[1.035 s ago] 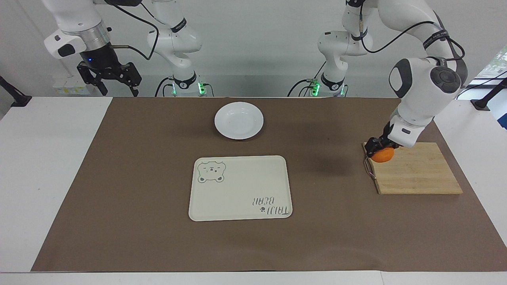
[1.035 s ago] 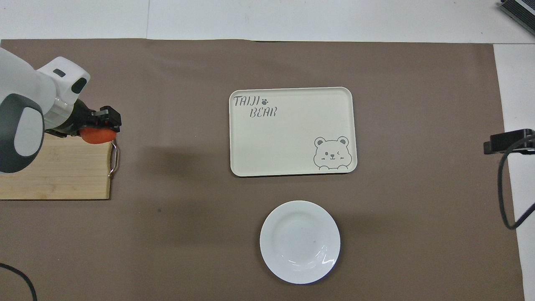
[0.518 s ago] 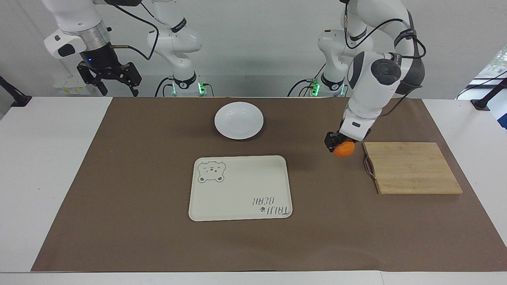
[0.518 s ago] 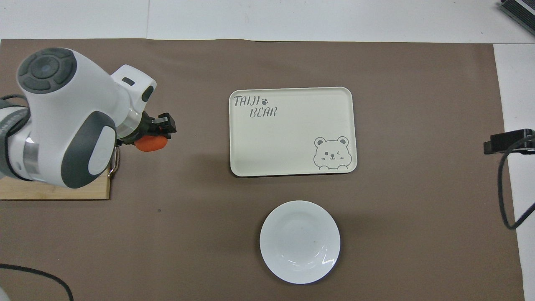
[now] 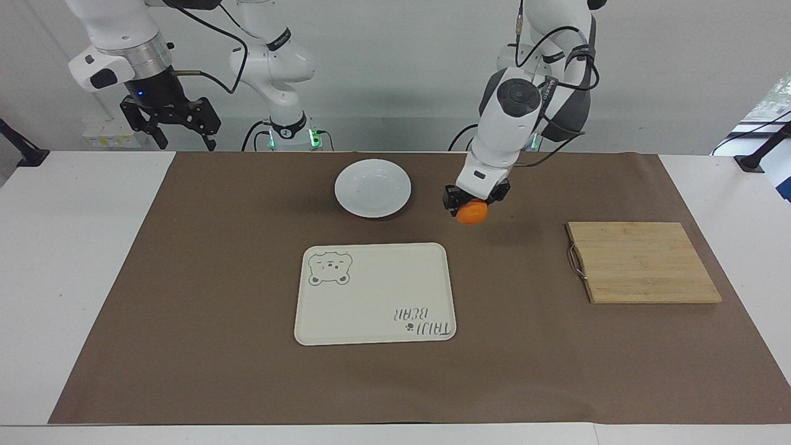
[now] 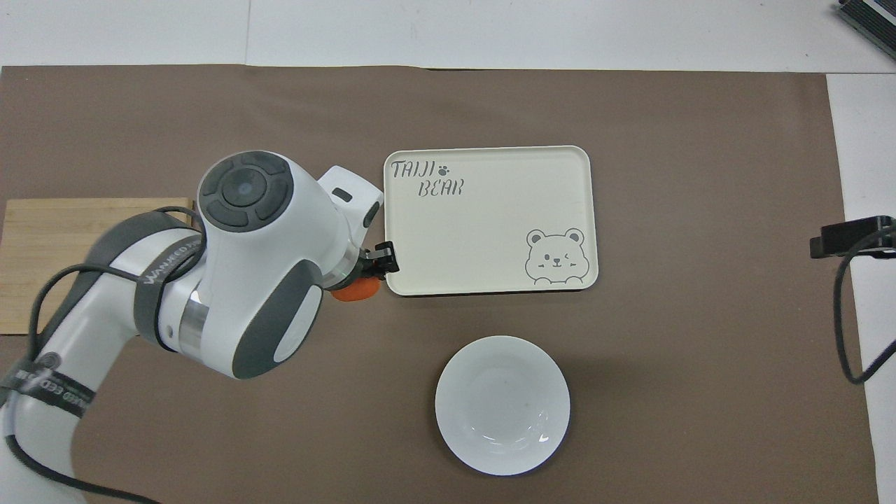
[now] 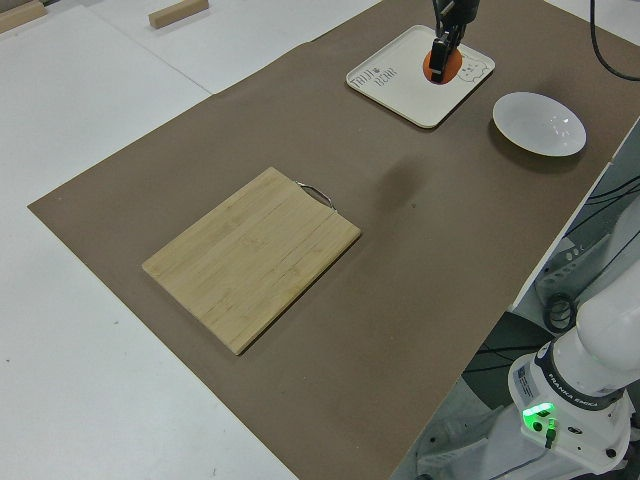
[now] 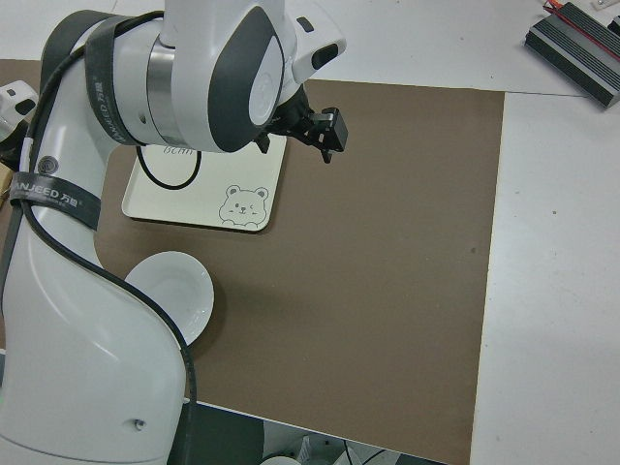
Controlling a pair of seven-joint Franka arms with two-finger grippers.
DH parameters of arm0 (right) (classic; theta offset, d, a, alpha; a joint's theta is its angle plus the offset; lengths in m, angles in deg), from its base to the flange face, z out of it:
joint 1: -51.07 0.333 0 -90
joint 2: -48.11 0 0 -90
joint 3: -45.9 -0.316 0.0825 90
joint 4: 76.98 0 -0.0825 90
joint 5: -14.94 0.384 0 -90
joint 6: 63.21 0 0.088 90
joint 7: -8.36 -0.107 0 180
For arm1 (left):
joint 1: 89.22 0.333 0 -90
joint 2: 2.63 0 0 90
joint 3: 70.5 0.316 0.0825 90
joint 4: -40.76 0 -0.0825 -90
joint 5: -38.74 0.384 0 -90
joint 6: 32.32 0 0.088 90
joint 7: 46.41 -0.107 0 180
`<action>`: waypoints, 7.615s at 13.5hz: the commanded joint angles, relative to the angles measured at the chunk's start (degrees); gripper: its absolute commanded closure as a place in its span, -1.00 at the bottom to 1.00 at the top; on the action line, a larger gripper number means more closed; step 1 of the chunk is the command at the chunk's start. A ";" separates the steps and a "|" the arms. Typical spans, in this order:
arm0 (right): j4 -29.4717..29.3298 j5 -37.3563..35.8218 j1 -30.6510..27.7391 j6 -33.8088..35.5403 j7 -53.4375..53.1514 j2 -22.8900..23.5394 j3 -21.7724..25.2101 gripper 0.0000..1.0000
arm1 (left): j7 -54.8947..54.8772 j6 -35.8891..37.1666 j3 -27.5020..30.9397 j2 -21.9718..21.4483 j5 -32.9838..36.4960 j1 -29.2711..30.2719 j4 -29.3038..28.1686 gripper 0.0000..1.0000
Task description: Place orange and plate with both arms
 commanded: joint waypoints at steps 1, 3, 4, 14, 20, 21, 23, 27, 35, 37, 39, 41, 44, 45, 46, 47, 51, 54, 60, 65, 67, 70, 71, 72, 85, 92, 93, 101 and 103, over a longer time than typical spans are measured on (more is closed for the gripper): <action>-1.08 -0.26 0.01 1.13 0.51 0.40 -0.03 -1.00 | 3.39 -7.54 1.07 -1.47 -1.42 -5.48 -6.12 1.00; -1.08 -0.26 0.01 1.13 0.51 0.40 -0.03 -1.00 | 5.24 -11.68 1.07 -1.12 -1.43 -8.74 -8.33 1.00; -1.08 -0.26 0.01 1.13 0.51 0.40 -0.03 -1.00 | 5.95 -12.74 0.98 -0.94 -1.43 -9.71 -9.03 1.00; -1.08 -0.26 0.01 1.13 0.51 0.40 -0.03 -1.00 | 4.28 -23.03 0.45 2.39 -9.86 -20.34 -12.99 1.00; -1.08 -0.26 0.01 1.13 0.51 0.40 -0.03 -1.00 | 6.13 -24.02 0.45 7.24 -9.86 -25.28 -12.91 -1.00; -1.08 -0.26 0.01 1.13 0.51 0.40 -0.03 -1.00 | 5.87 -22.09 0.71 6.71 -9.78 -24.41 -12.47 -1.00; -1.08 -0.26 0.01 1.13 0.51 0.40 -0.03 -1.00 | 5.43 -19.19 1.07 4.52 -9.17 -20.03 -12.12 -1.00; -1.08 -0.26 0.01 1.13 0.51 0.40 -0.03 -1.00 | 5.25 -8.82 1.15 1.61 -8.90 -10.53 -5.89 -1.00; -1.08 -0.26 0.01 1.13 0.51 0.40 -0.03 -1.00 | -10.89 -5.82 1.16 -0.93 -5.03 8.89 -2.88 -1.00; -1.08 -0.26 0.01 1.13 0.51 0.40 -0.03 -1.00 | -18.35 -3.18 1.24 -2.69 -5.03 13.90 -2.71 -1.00; -1.08 -0.26 0.01 1.13 0.51 0.40 -0.03 -1.00 | -24.77 -2.03 1.24 -4.01 -5.03 17.95 -2.62 -1.00; -1.08 -0.26 0.01 1.13 0.51 0.40 -0.03 -1.00 | -29.70 -0.20 1.24 -5.50 -3.02 21.64 -2.01 -1.00; -1.08 -0.26 0.01 1.13 0.51 0.40 -0.03 -1.00 | -38.32 7.35 1.24 -6.03 -2.22 27.44 1.94 -1.00; -1.08 -0.26 0.01 1.13 0.51 0.40 -0.03 -1.00 | -40.52 8.77 1.24 -6.38 -2.13 28.68 2.30 -1.00; -1.08 -0.26 0.01 1.13 0.51 0.40 -0.03 -1.00 | -41.06 9.57 1.24 -6.91 -0.65 29.04 2.39 -1.00; -1.08 -0.26 0.01 1.13 0.51 0.40 -0.03 -1.00 | -41.15 10.18 0.98 -6.83 2.85 28.87 3.95 -1.00; -1.08 -0.26 0.01 1.13 0.51 0.40 -0.03 -1.00 | -41.15 22.18 1.07 -5.43 4.64 28.86 14.13 -1.00; -1.08 -0.26 0.01 1.13 0.51 0.40 -0.03 -1.00 | -40.89 25.23 1.07 -5.07 4.55 28.87 17.51 -1.00; -1.08 -0.26 0.01 1.83 0.77 0.23 -0.03 -1.00 | -40.71 25.04 1.16 -5.86 4.29 29.04 16.27 -1.00; 6.11 11.57 1.49 1.49 2.35 -1.53 -0.30 -1.00 | -40.71 25.04 1.16 -5.86 4.29 29.04 16.27 -1.00; 12.68 15.98 4.04 -2.36 4.11 -3.19 -0.30 -1.00 | -40.71 25.04 1.16 -5.86 4.29 29.04 16.27 -1.00; 23.06 25.38 5.37 -7.74 5.86 -6.10 -0.30 -1.00 | -40.71 25.04 1.16 -5.86 4.29 29.04 16.27 -1.00; 25.62 27.76 5.28 -8.88 8.57 -6.19 -0.30 -1.00 | -40.71 25.04 1.16 -5.86 4.29 29.04 16.27 -1.00; 27.99 29.61 5.28 -9.59 10.51 -6.10 -0.30 -1.00 | -40.63 25.04 1.16 -5.86 4.29 29.04 16.27 -1.00; 57.10 48.16 6.69 -22.95 37.77 -6.54 -0.30 -1.00 | -40.71 25.04 1.16 -5.86 4.29 29.04 16.27 -1.00; 62.37 58.00 7.12 -25.94 46.74 -1.88 -0.30 -1.00 | -40.63 25.04 1.16 -5.86 4.29 29.04 16.27 -1.00; 63.51 59.23 7.13 -25.94 47.35 -1.88 -0.30 -1.00 | -40.71 25.04 1.16 -5.86 4.29 29.04 16.27 -1.00; 64.75 62.22 8.35 -26.29 47.53 -0.57 -0.30 0.39 | -40.71 25.04 1.16 -5.86 4.29 29.04 16.27 -1.00; 64.67 62.50 8.79 -26.73 47.36 -0.39 -0.30 0.76 | -40.71 25.04 1.16 -5.86 4.29 29.04 16.27 -1.00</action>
